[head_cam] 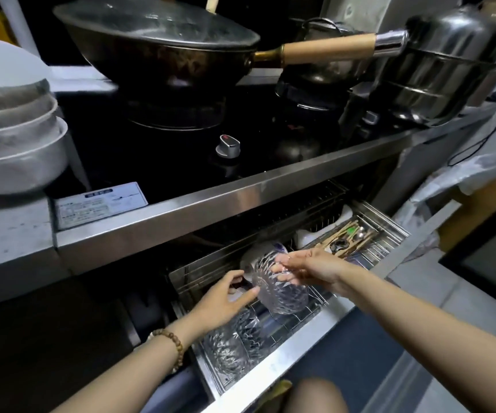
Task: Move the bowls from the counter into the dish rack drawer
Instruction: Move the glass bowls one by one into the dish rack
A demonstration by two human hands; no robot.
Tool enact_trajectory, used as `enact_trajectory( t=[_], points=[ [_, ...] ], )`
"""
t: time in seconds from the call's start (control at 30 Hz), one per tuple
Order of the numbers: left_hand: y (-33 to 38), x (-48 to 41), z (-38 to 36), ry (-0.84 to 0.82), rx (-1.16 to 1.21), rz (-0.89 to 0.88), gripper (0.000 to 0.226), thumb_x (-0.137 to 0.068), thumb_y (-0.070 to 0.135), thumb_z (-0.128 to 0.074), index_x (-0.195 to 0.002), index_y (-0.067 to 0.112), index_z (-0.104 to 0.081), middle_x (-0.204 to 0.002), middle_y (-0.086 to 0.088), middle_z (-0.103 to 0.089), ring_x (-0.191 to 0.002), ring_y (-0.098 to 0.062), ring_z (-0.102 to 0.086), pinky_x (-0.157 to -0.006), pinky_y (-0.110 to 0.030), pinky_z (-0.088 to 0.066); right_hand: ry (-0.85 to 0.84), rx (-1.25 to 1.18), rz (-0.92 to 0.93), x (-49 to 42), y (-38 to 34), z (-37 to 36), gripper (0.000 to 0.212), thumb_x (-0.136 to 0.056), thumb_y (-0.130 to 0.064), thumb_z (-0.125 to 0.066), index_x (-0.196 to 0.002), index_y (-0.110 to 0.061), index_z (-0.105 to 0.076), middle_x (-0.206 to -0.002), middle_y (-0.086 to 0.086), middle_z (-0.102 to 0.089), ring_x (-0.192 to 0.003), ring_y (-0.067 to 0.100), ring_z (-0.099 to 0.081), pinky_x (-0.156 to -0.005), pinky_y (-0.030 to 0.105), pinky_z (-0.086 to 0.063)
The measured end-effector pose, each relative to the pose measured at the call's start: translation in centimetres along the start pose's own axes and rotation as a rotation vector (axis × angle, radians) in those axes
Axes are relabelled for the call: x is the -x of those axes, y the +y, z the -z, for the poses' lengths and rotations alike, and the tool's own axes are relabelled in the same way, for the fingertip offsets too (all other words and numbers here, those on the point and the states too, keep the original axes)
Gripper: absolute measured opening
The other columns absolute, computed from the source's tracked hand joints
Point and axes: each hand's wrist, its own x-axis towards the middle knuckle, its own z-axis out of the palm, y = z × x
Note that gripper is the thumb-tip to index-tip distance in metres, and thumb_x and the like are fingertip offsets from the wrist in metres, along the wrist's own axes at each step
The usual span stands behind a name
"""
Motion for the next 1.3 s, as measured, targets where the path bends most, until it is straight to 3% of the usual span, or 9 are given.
enact_trajectory(
  t=[0.1, 0.17, 0.33, 0.47, 0.57, 0.67, 0.87, 1.03, 1.3],
  points=[
    [-2.4, -0.5, -0.3, -0.049, -0.232, 0.000, 0.086, -0.072, 0.074, -0.049, -0.142, 0.029, -0.029, -0.149, 0.004, -0.035, -0.136, -0.013, -0.032, -0.112, -0.032, -0.029, 0.035, 0.043, -0.095, -2.3, 1.1, -0.3, 0.009, -0.088, -0.013, -0.061, -0.087, -0.010, -0.069, -0.071, 0.002, -0.064, -0.053, 0.011, -0.050, -0.048, 0.021, -0.047],
    [-3.2, -0.7, -0.5, -0.063, -0.382, 0.016, 0.085, -0.077, 0.070, -0.049, -0.146, 0.029, -0.021, -0.154, -0.001, -0.025, -0.143, -0.019, -0.020, -0.118, -0.036, -0.018, 0.034, 0.074, -0.150, -3.5, 1.7, -0.4, 0.016, -0.090, -0.014, -0.059, -0.075, -0.013, -0.065, -0.064, 0.000, -0.060, -0.054, 0.012, -0.047, -0.048, 0.022, -0.044],
    [-4.9, -1.3, -1.1, -0.132, -0.598, 0.057, 0.106, -0.064, 0.084, -0.036, -0.149, 0.028, -0.008, -0.159, -0.001, -0.014, -0.147, -0.020, -0.004, -0.118, -0.042, 0.007, -0.012, 0.117, -0.298, -7.7, 3.8, -0.6, 0.012, -0.093, -0.012, -0.052, -0.088, -0.006, -0.061, -0.054, -0.002, -0.064, -0.048, 0.010, -0.048, -0.046, 0.022, -0.042],
    [-5.9, -1.7, -1.6, -0.163, -0.587, 0.117, 0.104, -0.063, 0.085, -0.033, -0.149, 0.029, -0.013, -0.157, 0.001, -0.022, -0.147, -0.021, -0.008, -0.118, -0.046, 0.007, -0.049, 0.226, -0.381, -10.5, 5.2, -1.2, 0.016, -0.092, -0.018, -0.050, -0.096, -0.007, -0.061, -0.086, 0.007, -0.061, -0.059, 0.012, -0.048, -0.053, 0.026, -0.046],
    [-6.3, -1.8, -1.8, -0.148, -0.558, 0.120, 0.092, -0.071, 0.081, -0.032, -0.147, 0.030, -0.019, -0.155, 0.000, -0.027, -0.146, -0.022, -0.011, -0.119, -0.046, 0.004, -0.104, 0.211, -0.419, -11.2, 5.9, -1.9, 0.019, -0.097, -0.014, -0.042, -0.089, -0.009, -0.058, -0.075, 0.000, -0.055, -0.057, 0.008, -0.046, -0.042, 0.016, -0.042],
    [-6.3, -1.9, -1.9, -0.141, -0.542, 0.120, 0.086, -0.075, 0.078, -0.035, -0.146, 0.031, -0.021, -0.154, 0.000, -0.028, -0.146, -0.021, -0.014, -0.120, -0.046, 0.002, -0.150, 0.158, -0.450, -11.8, 6.6, -1.8, 0.024, -0.097, -0.012, -0.042, -0.083, -0.008, -0.061, -0.078, 0.000, -0.058, -0.062, 0.009, -0.050, -0.057, 0.019, -0.043],
    [-6.4, -1.8, -2.0, -0.121, -0.526, 0.115, 0.085, -0.075, 0.078, -0.037, -0.145, 0.032, -0.023, -0.154, 0.000, -0.028, -0.145, -0.019, -0.018, -0.120, -0.043, -0.001, -0.198, 0.115, -0.442, -11.6, 6.7, -1.1, 0.024, -0.098, -0.013, -0.041, -0.086, -0.009, -0.061, -0.080, 0.000, -0.056, -0.048, 0.004, -0.050, -0.037, 0.015, -0.045],
    [-6.3, -1.7, -2.0, -0.112, -0.527, 0.113, 0.083, -0.076, 0.076, -0.038, -0.144, 0.031, -0.025, -0.154, -0.001, -0.029, -0.143, -0.019, -0.022, -0.120, -0.042, -0.002, -0.230, 0.155, -0.420, -11.7, 7.1, -1.7, 0.021, -0.098, -0.013, -0.043, -0.089, -0.011, -0.062, -0.083, 0.000, -0.064, -0.044, 0.001, -0.055, -0.040, 0.015, -0.048],
    [-6.1, -1.8, -2.0, -0.109, -0.529, 0.123, 0.081, -0.077, 0.075, -0.040, -0.144, 0.030, -0.026, -0.153, -0.001, -0.031, -0.142, -0.018, -0.026, -0.120, -0.039, -0.005, -0.307, 0.179, -0.458, -11.6, 7.5, -2.6, 0.019, -0.097, -0.012, -0.043, -0.088, -0.013, -0.060, -0.063, -0.007, -0.072, -0.057, 0.005, -0.066, -0.055, 0.021, -0.055]
  ],
)
